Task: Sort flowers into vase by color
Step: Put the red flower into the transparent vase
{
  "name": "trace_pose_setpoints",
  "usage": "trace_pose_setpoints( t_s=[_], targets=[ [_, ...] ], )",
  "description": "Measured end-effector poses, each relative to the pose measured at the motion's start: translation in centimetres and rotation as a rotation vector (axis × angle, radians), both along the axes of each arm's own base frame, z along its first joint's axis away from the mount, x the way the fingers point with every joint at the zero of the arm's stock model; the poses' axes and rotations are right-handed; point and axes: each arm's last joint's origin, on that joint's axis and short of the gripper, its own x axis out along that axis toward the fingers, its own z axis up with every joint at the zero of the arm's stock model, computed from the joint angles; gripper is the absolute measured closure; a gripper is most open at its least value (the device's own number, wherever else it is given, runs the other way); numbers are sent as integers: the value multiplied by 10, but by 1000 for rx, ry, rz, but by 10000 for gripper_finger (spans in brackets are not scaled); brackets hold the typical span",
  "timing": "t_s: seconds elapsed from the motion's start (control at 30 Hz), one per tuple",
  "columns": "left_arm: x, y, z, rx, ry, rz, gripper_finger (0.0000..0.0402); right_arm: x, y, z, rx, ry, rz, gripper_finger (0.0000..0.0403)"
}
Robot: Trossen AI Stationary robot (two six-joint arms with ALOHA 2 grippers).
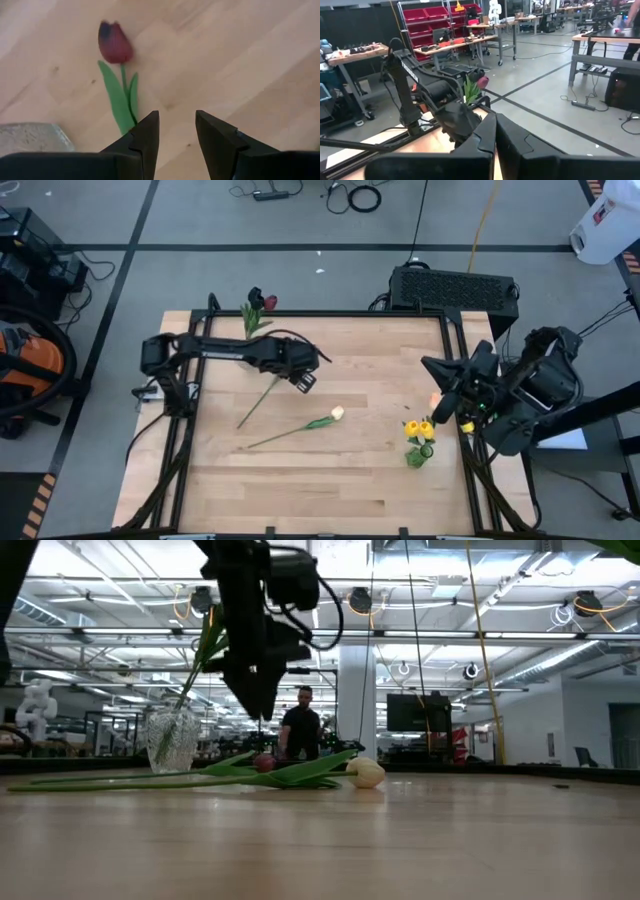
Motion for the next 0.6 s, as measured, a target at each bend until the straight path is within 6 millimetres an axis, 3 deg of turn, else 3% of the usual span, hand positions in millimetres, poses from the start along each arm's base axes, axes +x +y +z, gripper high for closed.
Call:
trace_pose_setpoints(
  t_s=[0.33, 0.6],
  targets=[
    [4, 28, -38, -32, 124, 43, 265, -1, -1, -1, -19, 18, -2, 399],
    [7, 31, -44, -24, 134, -11, 265, -1, -2, -2, -16, 26, 3, 399]
  ],
)
